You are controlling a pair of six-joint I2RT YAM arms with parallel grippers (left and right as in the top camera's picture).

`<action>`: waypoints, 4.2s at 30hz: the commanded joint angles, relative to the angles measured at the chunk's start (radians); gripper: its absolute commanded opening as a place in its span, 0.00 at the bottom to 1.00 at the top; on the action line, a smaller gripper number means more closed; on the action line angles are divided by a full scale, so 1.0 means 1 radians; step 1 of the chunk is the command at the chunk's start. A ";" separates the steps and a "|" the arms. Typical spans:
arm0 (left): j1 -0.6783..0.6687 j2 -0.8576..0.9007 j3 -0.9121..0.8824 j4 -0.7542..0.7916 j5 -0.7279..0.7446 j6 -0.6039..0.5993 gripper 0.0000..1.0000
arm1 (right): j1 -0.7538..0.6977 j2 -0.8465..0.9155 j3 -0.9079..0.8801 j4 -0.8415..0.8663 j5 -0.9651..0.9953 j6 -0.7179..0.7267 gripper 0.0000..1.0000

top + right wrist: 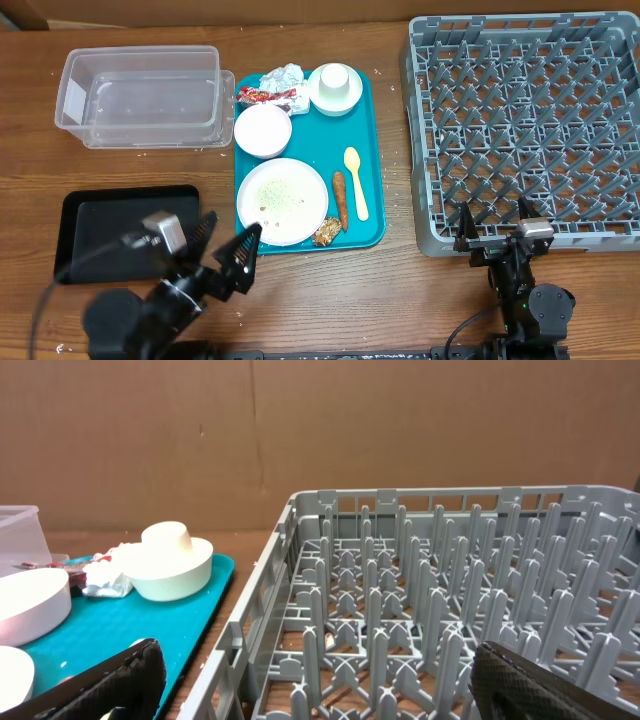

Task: Sort waste into correct bins and load items into the dishwasher
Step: 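Move the left gripper over the white rice plate on the teal tray, then lower the left gripper and grasp the white plate's rim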

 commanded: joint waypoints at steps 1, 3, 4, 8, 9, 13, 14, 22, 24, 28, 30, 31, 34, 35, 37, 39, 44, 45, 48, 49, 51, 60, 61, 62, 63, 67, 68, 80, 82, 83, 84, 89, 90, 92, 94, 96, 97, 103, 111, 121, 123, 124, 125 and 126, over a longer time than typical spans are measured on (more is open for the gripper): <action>-0.021 0.281 0.242 -0.201 -0.043 0.171 1.00 | -0.007 -0.009 -0.011 0.006 0.010 0.008 1.00; -0.052 0.446 0.395 -0.382 -0.119 0.221 1.00 | -0.007 -0.009 -0.011 0.006 0.010 0.007 1.00; -0.071 0.515 0.458 -0.455 -0.168 0.225 1.00 | -0.007 -0.009 -0.011 0.006 0.010 0.007 1.00; -0.173 0.752 0.668 -0.657 -0.279 0.224 1.00 | -0.007 -0.009 -0.011 0.006 0.010 0.007 1.00; -0.201 0.795 0.703 -0.674 -0.280 0.224 1.00 | -0.007 -0.009 -0.011 0.006 0.010 0.007 1.00; -0.306 0.933 0.782 -0.625 -0.198 0.210 1.00 | -0.007 -0.009 -0.011 0.006 0.010 0.007 1.00; -0.319 0.953 0.783 -0.595 -0.163 0.179 1.00 | -0.007 -0.009 -0.011 0.006 0.010 0.007 1.00; -0.512 1.159 0.783 -0.489 -0.369 0.081 1.00 | -0.007 -0.009 -0.011 0.006 0.010 0.008 1.00; -0.564 1.217 0.783 -0.486 -0.482 0.018 1.00 | -0.007 -0.009 -0.011 0.006 0.010 0.007 1.00; -0.617 1.318 0.783 -0.437 -0.545 -0.001 1.00 | -0.007 -0.009 -0.011 0.006 0.010 0.007 1.00; -0.621 1.369 0.783 -0.422 -0.551 0.000 1.00 | -0.007 -0.009 -0.011 0.006 0.010 0.008 1.00; -0.621 1.391 0.783 -0.417 -0.551 0.000 1.00 | -0.007 -0.009 -0.011 0.006 0.010 0.007 1.00; -0.618 1.461 0.783 -0.410 -0.576 -0.001 1.00 | -0.007 -0.009 -0.011 0.006 0.010 0.007 1.00; -0.616 1.484 0.783 -0.414 -0.581 -0.001 1.00 | -0.007 -0.009 -0.011 0.006 0.010 0.007 1.00; -0.615 1.519 0.783 -0.418 -0.580 -0.001 1.00 | -0.007 -0.009 -0.011 0.006 0.010 0.007 1.00; -0.615 1.542 0.783 -0.417 -0.581 -0.001 1.00 | -0.007 -0.009 -0.011 0.006 0.010 0.007 1.00; -0.623 1.561 0.783 -0.394 -0.655 -0.001 1.00 | -0.007 -0.009 -0.011 0.006 0.010 0.008 1.00; -0.623 1.564 0.783 -0.388 -0.669 -0.001 1.00 | -0.007 -0.009 -0.011 0.006 0.010 0.007 1.00; -0.622 1.566 0.782 -0.382 -0.711 -0.002 0.79 | -0.007 -0.009 -0.011 0.006 0.010 0.007 1.00; -0.622 1.567 0.782 -0.380 -0.710 -0.002 0.79 | -0.007 -0.009 -0.011 0.006 0.010 0.008 1.00; -0.625 1.570 0.780 -0.380 -0.709 -0.002 0.79 | -0.007 -0.009 -0.011 0.005 0.010 0.007 1.00; -0.665 1.661 0.775 -0.364 -0.707 -0.047 0.81 | -0.007 -0.009 -0.011 0.006 0.010 0.007 1.00; -0.665 1.672 0.775 -0.364 -0.709 -0.050 0.81 | -0.007 -0.009 -0.011 0.006 0.010 0.007 1.00; -0.664 1.681 0.775 -0.364 -0.711 -0.054 0.80 | -0.007 -0.009 -0.011 0.006 0.010 0.007 1.00; -0.664 1.692 0.775 -0.362 -0.711 -0.056 0.80 | -0.007 -0.009 -0.011 0.006 0.010 0.008 1.00; -0.660 1.716 0.775 -0.360 -0.711 -0.061 0.79 | -0.007 -0.009 -0.011 0.006 0.010 0.007 1.00; -0.660 1.716 0.775 -0.361 -0.713 -0.061 0.79 | -0.007 -0.009 -0.011 0.006 0.010 0.007 1.00; -0.659 1.716 0.802 -0.365 -0.706 -0.061 0.74 | -0.007 -0.009 -0.011 0.006 0.010 0.007 1.00; -0.660 1.716 0.828 -0.376 -0.706 -0.060 0.74 | -0.007 -0.009 -0.011 0.006 0.010 0.007 1.00; -0.660 1.716 0.838 -0.383 -0.706 -0.060 0.74 | -0.007 -0.009 -0.011 0.006 0.010 0.007 1.00; -0.660 1.716 0.850 -0.393 -0.706 -0.061 0.74 | -0.007 -0.009 -0.011 0.006 0.010 0.007 1.00; -0.660 1.716 0.871 -0.430 -0.706 -0.061 0.73 | -0.007 -0.009 -0.011 0.006 0.010 0.007 1.00; -0.660 1.716 0.871 -0.437 -0.706 -0.061 0.73 | -0.007 -0.009 -0.011 0.006 0.010 0.007 1.00; -0.660 1.716 0.871 -0.449 -0.707 -0.061 0.72 | -0.007 -0.009 -0.011 0.006 0.010 0.007 1.00; -0.660 1.716 0.870 -0.467 -0.707 -0.062 0.71 | -0.007 -0.009 -0.011 0.006 0.010 0.008 1.00; -0.660 1.716 0.863 -0.477 -0.706 -0.068 0.71 | -0.007 -0.009 -0.011 0.006 0.010 0.007 1.00; -0.661 1.716 0.856 -0.475 -0.705 -0.069 0.71 | -0.007 -0.009 -0.011 0.006 0.010 0.007 1.00; -0.662 1.716 0.843 -0.470 -0.703 -0.069 0.68 | -0.007 -0.009 -0.011 0.006 0.010 0.007 1.00; -0.661 1.718 0.829 -0.460 -0.707 -0.068 0.66 | -0.007 -0.009 -0.011 0.006 0.010 0.007 1.00; -0.661 1.725 0.805 -0.435 -0.706 -0.069 0.66 | -0.007 -0.009 -0.011 0.006 0.010 0.008 1.00; -0.661 1.725 0.793 -0.430 -0.701 -0.085 0.66 | -0.007 -0.009 -0.011 0.006 0.010 0.008 1.00; -0.661 1.725 0.788 -0.428 -0.694 -0.088 0.66 | -0.007 -0.009 -0.011 0.006 0.010 0.007 1.00; -0.661 1.725 0.781 -0.420 -0.685 -0.087 0.66 | -0.007 -0.009 -0.011 0.006 0.010 0.007 1.00; -0.661 1.725 0.774 -0.412 -0.680 -0.087 0.66 | -0.007 -0.009 -0.011 0.006 0.010 0.007 1.00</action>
